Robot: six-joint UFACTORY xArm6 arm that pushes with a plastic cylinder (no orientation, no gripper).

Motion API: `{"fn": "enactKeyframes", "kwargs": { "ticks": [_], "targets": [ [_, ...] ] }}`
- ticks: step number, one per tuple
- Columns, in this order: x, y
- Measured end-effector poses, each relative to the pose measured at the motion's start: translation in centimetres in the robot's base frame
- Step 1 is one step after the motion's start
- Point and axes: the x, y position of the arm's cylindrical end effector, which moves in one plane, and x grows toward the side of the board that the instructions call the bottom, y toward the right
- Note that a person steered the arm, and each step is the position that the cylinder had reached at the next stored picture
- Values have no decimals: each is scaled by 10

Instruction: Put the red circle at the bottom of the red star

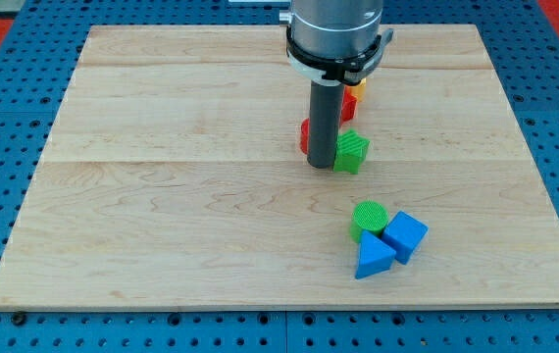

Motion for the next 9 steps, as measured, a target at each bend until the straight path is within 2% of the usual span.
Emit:
{"fn": "enactKeyframes", "kwargs": {
  "ticks": [1, 2, 3, 4, 6, 9],
  "targets": [
    [-12, 29],
    [5, 83],
    [25, 7],
    [1, -78],
    [-42, -42],
    [-46, -8]
  ]
}}
